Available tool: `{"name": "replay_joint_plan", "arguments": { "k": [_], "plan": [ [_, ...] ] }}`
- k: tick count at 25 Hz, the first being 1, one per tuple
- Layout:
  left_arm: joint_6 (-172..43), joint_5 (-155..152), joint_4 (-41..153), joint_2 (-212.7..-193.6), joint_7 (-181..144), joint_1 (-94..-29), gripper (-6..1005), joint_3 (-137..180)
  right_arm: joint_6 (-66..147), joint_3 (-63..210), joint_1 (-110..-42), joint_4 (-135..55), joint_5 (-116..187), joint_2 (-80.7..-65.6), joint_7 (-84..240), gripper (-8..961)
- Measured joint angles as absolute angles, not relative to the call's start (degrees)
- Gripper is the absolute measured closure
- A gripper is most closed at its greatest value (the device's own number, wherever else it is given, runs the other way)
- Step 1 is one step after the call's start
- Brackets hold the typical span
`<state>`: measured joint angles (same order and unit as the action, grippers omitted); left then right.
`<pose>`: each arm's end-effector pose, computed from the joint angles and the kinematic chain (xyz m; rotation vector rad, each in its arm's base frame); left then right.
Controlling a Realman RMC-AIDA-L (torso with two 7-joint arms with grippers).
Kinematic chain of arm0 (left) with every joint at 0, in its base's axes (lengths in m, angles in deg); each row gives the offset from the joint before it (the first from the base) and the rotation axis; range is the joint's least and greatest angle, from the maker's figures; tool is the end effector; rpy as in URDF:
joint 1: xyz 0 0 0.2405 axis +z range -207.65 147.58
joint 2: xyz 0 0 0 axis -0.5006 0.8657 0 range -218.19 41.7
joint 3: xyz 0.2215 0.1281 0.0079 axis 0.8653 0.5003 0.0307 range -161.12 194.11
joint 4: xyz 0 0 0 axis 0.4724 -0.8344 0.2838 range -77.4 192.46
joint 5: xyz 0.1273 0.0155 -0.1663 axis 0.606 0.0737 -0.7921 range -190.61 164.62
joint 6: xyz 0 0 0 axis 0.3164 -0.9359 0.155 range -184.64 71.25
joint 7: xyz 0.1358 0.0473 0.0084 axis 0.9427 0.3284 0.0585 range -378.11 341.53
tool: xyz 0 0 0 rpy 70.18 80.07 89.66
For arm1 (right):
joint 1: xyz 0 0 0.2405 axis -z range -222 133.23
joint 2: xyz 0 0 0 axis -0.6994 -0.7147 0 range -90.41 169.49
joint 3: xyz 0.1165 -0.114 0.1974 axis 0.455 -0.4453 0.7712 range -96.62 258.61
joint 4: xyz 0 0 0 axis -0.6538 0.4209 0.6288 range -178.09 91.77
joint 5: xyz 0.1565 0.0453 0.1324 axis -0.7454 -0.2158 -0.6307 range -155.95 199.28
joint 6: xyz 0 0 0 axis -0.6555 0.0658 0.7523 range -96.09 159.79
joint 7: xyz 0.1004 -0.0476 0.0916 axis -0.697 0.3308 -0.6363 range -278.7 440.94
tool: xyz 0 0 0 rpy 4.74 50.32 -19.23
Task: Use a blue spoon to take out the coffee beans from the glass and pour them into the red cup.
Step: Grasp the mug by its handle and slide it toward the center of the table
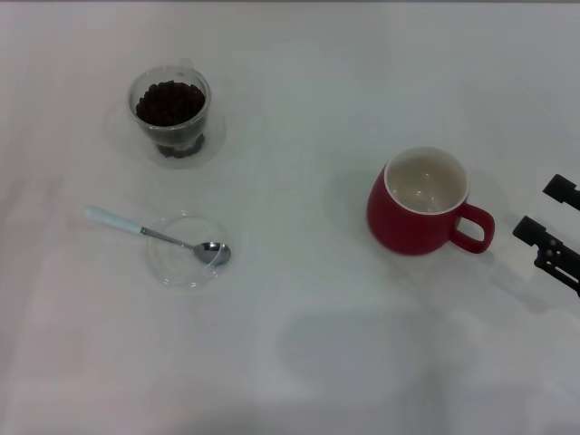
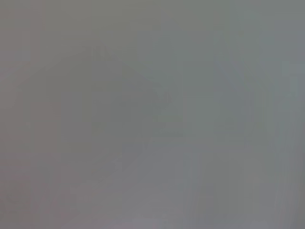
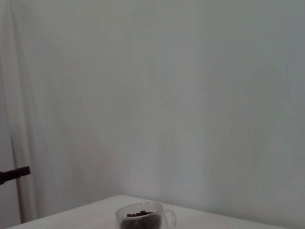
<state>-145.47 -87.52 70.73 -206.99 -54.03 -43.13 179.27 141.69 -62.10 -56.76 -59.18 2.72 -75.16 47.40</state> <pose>-0.3983 0.2253 0.0589 -1.5139 -0.6118 -0.8100 0.3633 0.1641 0.0208 -2.1787 0.5198 0.9579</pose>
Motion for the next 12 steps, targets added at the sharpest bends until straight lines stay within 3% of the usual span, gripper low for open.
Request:
{"name": "replay_joint_plan", "arguments": {
  "k": [12],
  "plan": [
    [-147.66,-86.89,70.98,-207.01,-54.05,-39.50,585,179.27,139.56,-61.60,-55.85,-58.64,2.90,-75.19,49.34,262]
  ]
}}
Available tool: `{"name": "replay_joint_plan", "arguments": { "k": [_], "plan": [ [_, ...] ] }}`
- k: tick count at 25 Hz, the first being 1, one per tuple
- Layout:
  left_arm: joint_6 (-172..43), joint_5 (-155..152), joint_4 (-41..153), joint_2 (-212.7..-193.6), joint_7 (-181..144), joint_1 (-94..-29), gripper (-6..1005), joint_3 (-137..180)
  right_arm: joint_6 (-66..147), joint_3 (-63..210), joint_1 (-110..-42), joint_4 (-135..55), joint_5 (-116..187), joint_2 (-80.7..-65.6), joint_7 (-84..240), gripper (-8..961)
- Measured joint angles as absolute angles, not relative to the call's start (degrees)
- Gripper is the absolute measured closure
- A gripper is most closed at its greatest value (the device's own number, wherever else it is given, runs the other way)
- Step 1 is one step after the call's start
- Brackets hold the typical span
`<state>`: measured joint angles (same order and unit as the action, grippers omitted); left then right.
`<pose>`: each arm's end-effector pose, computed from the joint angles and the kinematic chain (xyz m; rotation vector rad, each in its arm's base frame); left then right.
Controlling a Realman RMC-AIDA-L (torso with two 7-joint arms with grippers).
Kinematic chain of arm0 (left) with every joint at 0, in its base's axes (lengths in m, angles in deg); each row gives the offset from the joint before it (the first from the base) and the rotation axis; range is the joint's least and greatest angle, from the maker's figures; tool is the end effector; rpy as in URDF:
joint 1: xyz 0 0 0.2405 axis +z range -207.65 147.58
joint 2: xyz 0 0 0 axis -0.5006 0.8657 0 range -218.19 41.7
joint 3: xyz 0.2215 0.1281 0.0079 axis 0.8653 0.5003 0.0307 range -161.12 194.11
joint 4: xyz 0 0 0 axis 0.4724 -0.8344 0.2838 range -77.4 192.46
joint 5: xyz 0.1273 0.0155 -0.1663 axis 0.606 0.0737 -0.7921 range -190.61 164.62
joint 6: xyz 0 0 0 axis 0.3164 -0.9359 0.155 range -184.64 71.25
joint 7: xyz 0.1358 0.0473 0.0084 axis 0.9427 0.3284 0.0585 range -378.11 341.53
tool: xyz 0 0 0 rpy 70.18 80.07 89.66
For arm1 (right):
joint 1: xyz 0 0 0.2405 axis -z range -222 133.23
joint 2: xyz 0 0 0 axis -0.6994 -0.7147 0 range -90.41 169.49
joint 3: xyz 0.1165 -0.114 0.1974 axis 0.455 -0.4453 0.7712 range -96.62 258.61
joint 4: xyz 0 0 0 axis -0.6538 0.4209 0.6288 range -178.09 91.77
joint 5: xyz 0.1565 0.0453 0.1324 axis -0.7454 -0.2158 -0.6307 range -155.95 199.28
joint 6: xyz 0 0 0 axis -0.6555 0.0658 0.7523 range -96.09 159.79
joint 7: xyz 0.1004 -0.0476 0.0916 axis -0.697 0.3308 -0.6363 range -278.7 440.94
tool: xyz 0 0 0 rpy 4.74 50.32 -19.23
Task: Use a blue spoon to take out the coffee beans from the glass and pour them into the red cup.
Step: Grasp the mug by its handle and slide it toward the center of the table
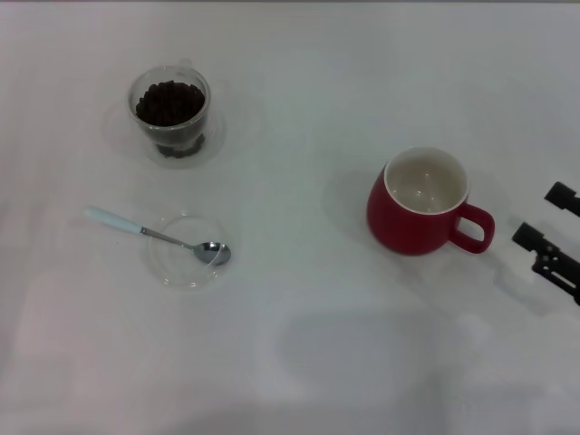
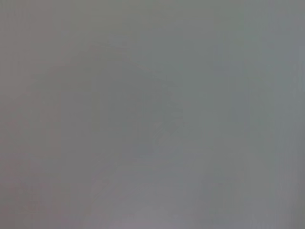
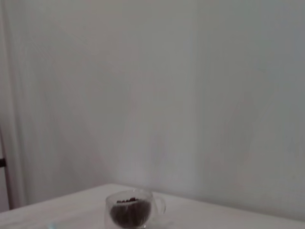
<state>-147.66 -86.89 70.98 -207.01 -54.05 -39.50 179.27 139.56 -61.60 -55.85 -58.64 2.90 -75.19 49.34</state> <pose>-0.4064 0.1989 0.0595 -1.5047 -0.6268 -0.7883 0.3691 0.1607 0.0179 -2.1665 0.5198 0.9024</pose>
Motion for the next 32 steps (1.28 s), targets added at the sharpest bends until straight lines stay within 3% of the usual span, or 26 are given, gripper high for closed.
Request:
{"name": "replay_joint_plan", "arguments": {
  "k": [25,32],
  "plan": [
    [-147.15,-84.79,70.53,-207.15,-53.35,-39.66,585,179.27,121.00,-61.75,-59.53,-49.88,7.36,-75.32,54.63,260],
    [-146.83,-84.80,70.53,-207.07,-53.35,-39.89,585,179.27,120.40,-61.70,-59.86,-49.77,7.37,-75.32,55.17,319]
  ]
}}
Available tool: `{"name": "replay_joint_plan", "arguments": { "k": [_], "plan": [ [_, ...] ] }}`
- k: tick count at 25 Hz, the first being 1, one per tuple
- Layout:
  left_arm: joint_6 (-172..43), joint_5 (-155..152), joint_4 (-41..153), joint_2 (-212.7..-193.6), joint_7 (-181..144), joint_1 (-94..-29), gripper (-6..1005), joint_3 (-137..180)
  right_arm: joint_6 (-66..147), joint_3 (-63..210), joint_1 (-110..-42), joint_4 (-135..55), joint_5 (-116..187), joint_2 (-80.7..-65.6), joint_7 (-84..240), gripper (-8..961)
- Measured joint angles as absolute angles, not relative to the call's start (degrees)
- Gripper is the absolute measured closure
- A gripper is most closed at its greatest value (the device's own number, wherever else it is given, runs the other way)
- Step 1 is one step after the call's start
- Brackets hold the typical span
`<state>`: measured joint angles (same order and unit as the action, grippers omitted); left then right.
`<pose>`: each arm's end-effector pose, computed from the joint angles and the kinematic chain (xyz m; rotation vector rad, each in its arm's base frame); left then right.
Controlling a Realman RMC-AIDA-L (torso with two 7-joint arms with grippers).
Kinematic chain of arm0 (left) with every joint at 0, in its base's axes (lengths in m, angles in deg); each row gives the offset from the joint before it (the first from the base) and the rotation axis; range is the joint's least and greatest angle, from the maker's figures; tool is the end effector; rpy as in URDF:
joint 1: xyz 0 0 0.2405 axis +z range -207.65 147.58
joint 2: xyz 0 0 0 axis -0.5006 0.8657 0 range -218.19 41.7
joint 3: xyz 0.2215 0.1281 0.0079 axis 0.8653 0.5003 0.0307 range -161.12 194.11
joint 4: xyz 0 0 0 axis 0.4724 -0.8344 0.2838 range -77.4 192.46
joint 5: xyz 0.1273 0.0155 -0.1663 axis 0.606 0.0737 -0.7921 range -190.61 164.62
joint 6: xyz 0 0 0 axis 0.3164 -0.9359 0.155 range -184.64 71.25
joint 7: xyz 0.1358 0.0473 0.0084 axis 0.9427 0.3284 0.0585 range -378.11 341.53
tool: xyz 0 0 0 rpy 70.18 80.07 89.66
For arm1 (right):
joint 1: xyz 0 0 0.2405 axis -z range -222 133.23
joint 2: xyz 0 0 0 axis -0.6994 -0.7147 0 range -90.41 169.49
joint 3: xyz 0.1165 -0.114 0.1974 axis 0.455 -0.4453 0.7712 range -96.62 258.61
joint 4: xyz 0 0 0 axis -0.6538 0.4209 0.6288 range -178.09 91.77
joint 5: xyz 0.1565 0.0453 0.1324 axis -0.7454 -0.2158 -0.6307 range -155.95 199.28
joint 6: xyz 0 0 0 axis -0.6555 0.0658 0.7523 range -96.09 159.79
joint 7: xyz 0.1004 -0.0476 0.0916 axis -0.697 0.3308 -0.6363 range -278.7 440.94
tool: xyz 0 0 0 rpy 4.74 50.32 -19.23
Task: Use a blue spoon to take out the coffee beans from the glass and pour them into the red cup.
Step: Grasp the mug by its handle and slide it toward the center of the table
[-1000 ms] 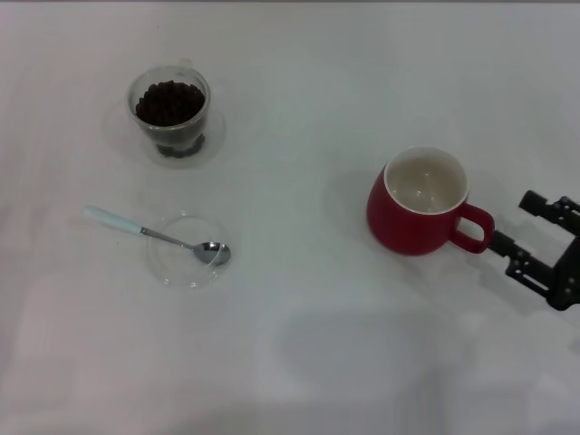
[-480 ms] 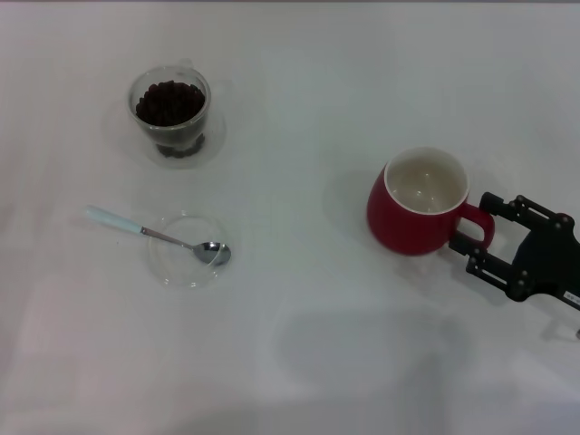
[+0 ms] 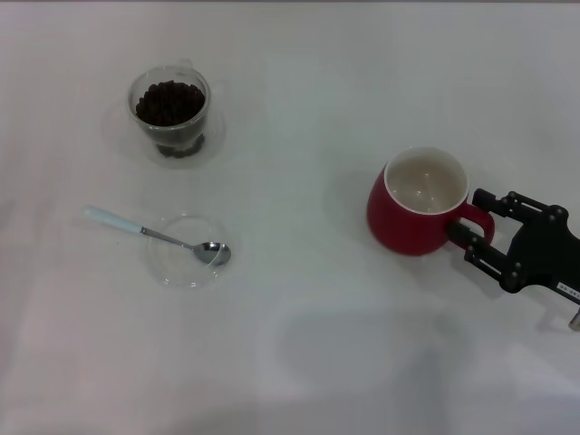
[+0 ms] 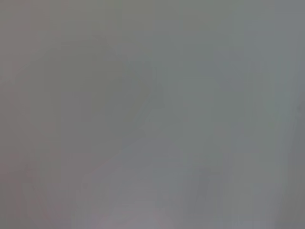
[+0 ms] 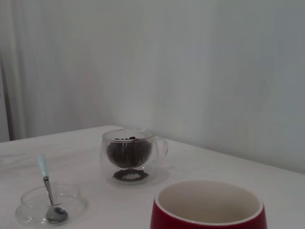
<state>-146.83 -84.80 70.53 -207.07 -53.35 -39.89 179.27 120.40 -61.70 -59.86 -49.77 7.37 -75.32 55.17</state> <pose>-0.4046 0.2019 0.0520 -1.5437 -0.6353 -0.7782 0.3694 0.2033 -0.0258 -2.2756 0.4951 0.6938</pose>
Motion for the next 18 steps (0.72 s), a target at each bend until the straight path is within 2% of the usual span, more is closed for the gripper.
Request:
{"name": "replay_joint_plan", "arguments": {
  "k": [3,9,14,18],
  "plan": [
    [-146.45,-84.80,70.53,-207.07,-53.35,-40.04,586,179.27,120.35,-61.69,-59.91,-49.75,7.45,-75.32,55.42,344],
    [-145.73,-84.80,70.53,-207.03,-53.35,-40.35,586,179.27,120.41,-61.51,-59.94,-49.75,7.27,-75.32,55.91,549],
    [-145.27,-84.80,70.53,-206.97,-53.36,-40.49,585,179.27,120.36,-61.38,-59.94,-49.68,7.20,-75.32,56.13,671],
    [-144.80,-84.80,70.61,-206.90,-53.35,-40.65,585,179.27,120.27,-61.50,-59.94,-48.92,7.38,-75.32,56.17,703]
  ]
}}
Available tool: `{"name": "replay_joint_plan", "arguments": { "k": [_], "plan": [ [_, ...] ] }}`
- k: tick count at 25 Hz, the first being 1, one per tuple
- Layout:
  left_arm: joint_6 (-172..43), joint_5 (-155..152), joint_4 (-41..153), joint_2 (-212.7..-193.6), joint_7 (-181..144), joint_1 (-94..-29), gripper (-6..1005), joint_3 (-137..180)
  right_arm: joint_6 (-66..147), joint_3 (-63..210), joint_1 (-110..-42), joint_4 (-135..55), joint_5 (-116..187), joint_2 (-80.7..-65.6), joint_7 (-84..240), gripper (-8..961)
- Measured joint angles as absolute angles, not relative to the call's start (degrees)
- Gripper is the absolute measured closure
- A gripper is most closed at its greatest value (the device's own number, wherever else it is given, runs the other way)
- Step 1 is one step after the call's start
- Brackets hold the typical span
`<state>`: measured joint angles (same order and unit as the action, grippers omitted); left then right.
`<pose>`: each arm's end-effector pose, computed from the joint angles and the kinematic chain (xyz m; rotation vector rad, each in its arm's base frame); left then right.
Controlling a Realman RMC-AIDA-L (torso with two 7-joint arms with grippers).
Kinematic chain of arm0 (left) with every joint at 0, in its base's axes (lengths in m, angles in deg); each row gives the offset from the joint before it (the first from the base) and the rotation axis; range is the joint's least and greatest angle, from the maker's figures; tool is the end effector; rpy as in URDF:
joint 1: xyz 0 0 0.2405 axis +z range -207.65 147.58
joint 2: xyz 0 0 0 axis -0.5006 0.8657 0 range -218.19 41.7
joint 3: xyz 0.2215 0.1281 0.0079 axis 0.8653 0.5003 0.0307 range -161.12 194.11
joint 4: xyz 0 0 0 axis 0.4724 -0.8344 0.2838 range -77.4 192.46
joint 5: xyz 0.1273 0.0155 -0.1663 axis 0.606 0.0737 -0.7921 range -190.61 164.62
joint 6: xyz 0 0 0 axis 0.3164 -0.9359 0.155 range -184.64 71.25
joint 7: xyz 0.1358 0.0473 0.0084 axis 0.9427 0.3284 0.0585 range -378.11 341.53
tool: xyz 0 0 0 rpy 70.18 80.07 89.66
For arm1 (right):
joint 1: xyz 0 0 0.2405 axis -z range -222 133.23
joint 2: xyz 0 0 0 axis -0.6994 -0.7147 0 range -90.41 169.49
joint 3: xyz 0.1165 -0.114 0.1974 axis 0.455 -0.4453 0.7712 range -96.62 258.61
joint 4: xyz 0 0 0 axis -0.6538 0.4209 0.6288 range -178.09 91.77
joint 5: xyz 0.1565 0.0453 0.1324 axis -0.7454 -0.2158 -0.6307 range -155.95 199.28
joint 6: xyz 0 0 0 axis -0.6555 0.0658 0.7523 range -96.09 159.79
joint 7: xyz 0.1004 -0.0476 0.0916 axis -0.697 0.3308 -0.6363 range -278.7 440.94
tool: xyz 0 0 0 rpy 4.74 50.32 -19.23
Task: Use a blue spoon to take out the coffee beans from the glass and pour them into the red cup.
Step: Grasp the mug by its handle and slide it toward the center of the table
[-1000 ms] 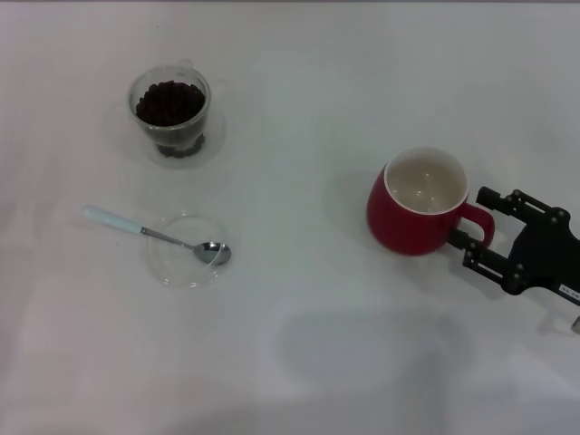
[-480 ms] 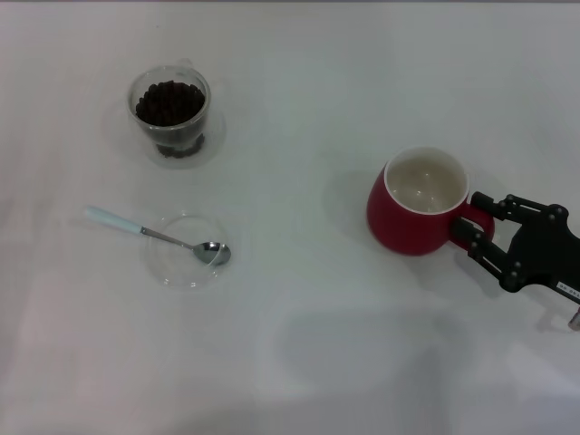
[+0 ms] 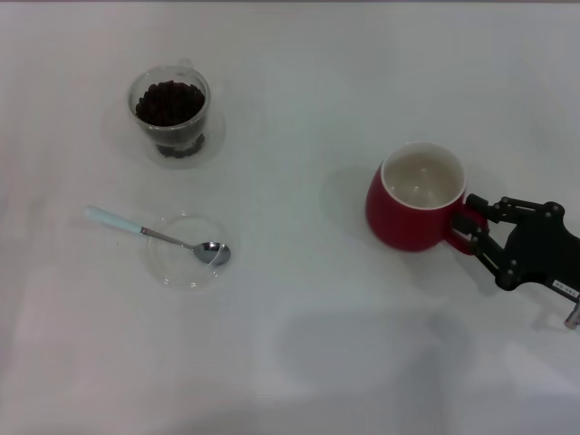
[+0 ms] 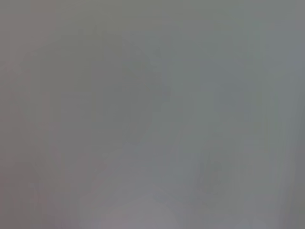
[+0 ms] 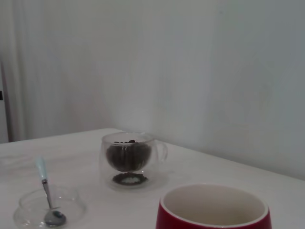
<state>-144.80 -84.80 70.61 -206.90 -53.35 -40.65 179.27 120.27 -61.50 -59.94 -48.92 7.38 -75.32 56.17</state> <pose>-0.4074 0.2078 0.0521 -1.5450 -0.6498 -0.7548 0.3663 0.2054 -0.0274 -2.2741 0.4716 0.7022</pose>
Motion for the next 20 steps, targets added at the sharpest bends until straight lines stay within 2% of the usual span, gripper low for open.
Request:
{"name": "replay_joint_plan", "arguments": {
  "k": [4,20],
  "plan": [
    [-144.64,-84.80,70.71,-206.89,-53.35,-40.74,585,179.27,120.69,-61.95,-59.94,-47.81,8.56,-75.32,56.17,735],
    [-144.54,-84.73,70.53,-207.05,-53.35,-40.76,586,179.27,120.77,-62.00,-59.94,-37.70,24.63,-75.42,55.97,694]
  ]
}}
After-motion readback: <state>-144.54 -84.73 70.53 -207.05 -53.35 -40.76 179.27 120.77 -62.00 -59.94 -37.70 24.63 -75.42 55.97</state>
